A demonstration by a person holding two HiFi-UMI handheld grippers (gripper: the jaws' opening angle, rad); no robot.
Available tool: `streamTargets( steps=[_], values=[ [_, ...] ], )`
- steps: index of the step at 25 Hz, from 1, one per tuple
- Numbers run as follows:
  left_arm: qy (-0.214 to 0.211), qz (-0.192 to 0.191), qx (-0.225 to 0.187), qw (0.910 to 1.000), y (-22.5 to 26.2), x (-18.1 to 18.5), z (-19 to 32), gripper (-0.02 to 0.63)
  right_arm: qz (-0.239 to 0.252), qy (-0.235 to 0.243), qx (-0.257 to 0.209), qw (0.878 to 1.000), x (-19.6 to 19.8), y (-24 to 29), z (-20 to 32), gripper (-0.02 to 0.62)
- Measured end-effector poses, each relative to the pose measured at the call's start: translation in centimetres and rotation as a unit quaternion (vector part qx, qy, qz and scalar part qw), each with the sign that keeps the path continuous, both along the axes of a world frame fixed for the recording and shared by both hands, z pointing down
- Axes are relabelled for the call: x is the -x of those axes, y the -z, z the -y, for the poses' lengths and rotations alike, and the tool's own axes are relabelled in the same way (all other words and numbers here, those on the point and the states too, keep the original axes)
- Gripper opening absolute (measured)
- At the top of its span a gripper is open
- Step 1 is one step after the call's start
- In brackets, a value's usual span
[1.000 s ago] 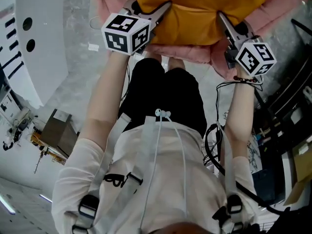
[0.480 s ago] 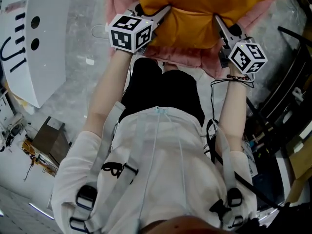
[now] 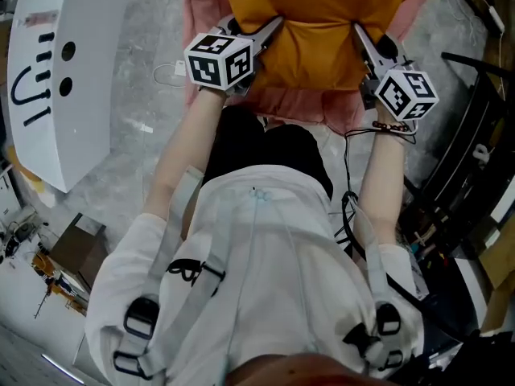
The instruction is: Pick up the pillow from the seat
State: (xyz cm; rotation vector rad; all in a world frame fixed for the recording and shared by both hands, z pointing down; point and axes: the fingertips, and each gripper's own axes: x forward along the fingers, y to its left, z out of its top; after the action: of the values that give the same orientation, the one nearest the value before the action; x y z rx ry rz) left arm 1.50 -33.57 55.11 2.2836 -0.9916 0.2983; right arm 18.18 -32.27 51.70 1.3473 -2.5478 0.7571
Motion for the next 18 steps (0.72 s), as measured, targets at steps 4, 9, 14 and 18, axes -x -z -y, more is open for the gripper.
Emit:
streamTargets(
  steps=[4,9,14,18],
  values=[
    [-0.004,-0.002,-0.044,0.9990,3.5,-0.1,0.9,0.210,-0.004,-0.006,-0.038,0.999,-0.1,3.5,0.5,0.117],
    [-0.021,0.010,-0.099,0.9949,7.6,-0.4,1.2,0.210,-0.003,-0.011,-0.070,0.997,-0.3,7.0,-0.1,0.117],
    [-0.037,0.015,-0.144,0.9888,11.3,-1.2,1.3,0.212,-0.009,-0.021,-0.104,0.994,-1.2,10.3,-0.5,0.123],
    [-0.049,0.013,-0.171,0.9839,13.7,-1.4,1.0,0.212,-0.006,-0.034,-0.132,0.991,-1.3,12.6,-1.5,0.125]
  ],
)
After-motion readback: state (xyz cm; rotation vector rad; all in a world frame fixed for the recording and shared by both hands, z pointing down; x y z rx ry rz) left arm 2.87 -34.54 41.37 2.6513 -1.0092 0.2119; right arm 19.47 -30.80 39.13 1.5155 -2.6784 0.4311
